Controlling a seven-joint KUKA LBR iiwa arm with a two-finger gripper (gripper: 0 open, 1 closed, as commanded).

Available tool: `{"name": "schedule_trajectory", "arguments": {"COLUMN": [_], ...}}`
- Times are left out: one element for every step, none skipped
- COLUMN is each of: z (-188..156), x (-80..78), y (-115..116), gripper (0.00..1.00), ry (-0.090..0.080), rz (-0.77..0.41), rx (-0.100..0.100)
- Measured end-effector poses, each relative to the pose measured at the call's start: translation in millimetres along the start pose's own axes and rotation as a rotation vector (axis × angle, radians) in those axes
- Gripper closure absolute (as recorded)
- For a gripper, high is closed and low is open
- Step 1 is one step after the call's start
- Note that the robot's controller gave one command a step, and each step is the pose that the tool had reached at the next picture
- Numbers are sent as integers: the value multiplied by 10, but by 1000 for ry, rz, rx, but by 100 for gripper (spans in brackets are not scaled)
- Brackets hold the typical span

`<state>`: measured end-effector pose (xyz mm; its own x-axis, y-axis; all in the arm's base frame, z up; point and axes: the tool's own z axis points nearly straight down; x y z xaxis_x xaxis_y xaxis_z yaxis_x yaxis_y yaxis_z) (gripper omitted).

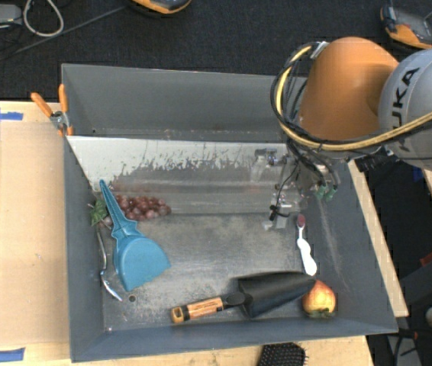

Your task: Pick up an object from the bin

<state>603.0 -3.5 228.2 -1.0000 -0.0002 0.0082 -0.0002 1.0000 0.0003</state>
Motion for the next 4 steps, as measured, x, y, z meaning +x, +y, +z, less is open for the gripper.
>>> {"name": "schedule_trajectory", "arguments": {"z": [-47, 661, 857, 1274], "x": [-11, 164, 412, 800], "y": [0, -46, -395, -649], "gripper": [0, 0, 0, 0], "ry": [-8, -10, -12, -12], "rz": [0, -24, -147, -265], "rx": [0, 0, 0, -1]}}
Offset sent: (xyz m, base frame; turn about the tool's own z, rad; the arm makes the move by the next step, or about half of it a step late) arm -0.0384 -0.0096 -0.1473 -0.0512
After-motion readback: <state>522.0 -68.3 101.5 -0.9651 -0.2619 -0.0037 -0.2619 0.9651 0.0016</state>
